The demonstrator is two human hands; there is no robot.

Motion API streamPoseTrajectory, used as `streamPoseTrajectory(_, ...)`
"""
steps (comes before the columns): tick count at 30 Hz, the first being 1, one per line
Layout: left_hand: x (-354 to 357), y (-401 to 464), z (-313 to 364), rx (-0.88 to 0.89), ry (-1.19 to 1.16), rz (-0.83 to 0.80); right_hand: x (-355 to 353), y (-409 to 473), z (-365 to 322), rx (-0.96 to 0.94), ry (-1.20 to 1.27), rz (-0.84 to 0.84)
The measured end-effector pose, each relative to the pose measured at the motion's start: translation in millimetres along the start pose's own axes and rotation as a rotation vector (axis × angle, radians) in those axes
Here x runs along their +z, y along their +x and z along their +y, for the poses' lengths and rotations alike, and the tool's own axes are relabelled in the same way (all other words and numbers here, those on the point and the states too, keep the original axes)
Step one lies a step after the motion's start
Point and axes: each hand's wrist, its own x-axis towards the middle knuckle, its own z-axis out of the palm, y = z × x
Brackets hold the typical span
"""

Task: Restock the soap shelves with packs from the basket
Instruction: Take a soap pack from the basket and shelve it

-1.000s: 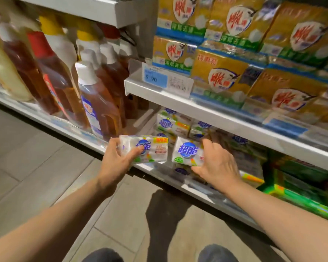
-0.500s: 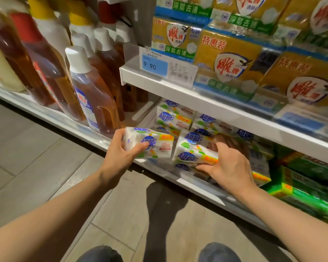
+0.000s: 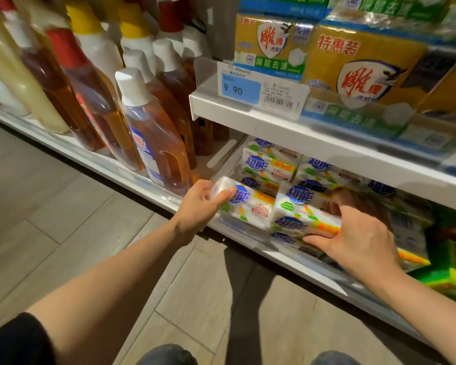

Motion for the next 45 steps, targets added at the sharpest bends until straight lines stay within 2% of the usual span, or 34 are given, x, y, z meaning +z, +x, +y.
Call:
streamPoseTrajectory(7, 9, 34, 9, -0.153, 0.490, -0.076, -3, 0, -2, 0.047, 0.001, -0.060)
streamPoseTrajectory(9, 11, 39, 6, -0.170, 0.543, -0.082, -4, 0, -2, 0.045, -0.017, -0.068)
streamPoseTrajectory(13, 5, 43, 4, -0.198, 0.440, -0.059, -4, 0, -2, 0.049, -0.021, -0.082)
streamPoseTrajectory(16, 4, 44, 9, -0.170, 0.448, -0.097, -3, 0, -1, 0.054, -0.010, -0.075)
streamPoseTrajectory(19, 3, 46, 11, -0.173, 0.404, -0.206, -2, 0, -2, 0.054, -0.017, -0.063)
streamPoseTrajectory(22, 1, 46, 10, -0.139, 0.484, -0.313, -2, 0, -2, 0.057, -0.028, -0.063)
streamPoseTrajectory(26, -8, 46, 11, -0.085, 0.303, -0.397, -2, -1, -3, 0.069, -0.020, -0.042)
streamPoseTrajectory(28, -13, 47, 5, -0.040, 0.193, -0.358, -2, -1, -2, 0.077, -0.032, -0.038)
streamPoseTrajectory(31, -20, 48, -3, 0.079, 0.088, -0.192, 0, -2, -1, 0.069, -0.014, -0.029)
streamPoseTrajectory(33, -23, 49, 2, 0.176, 0.116, -0.224, 1, -2, -1, 0.065, -0.012, -0.030)
streamPoseTrajectory(37, -20, 49, 16, 0.350, 0.381, -0.387, 1, -2, -3, 0.078, -0.034, -0.023)
streamPoseTrajectory(38, -19, 47, 19, 0.353, 0.403, -0.440, 0, -3, -4, 0.076, -0.028, -0.015)
streamPoseTrajectory(41, -20, 44, 20, 0.178, 0.261, -0.521, 2, -4, -3, 0.058, -0.004, 0.014)
streamPoseTrajectory(43, -19, 44, 27, 0.104, 0.249, -0.452, 4, -4, -2, 0.035, 0.011, 0.043)
streamPoseTrajectory(45, -21, 50, 26, 0.119, 0.260, -0.384, 8, -4, 1, 0.011, 0.014, 0.077)
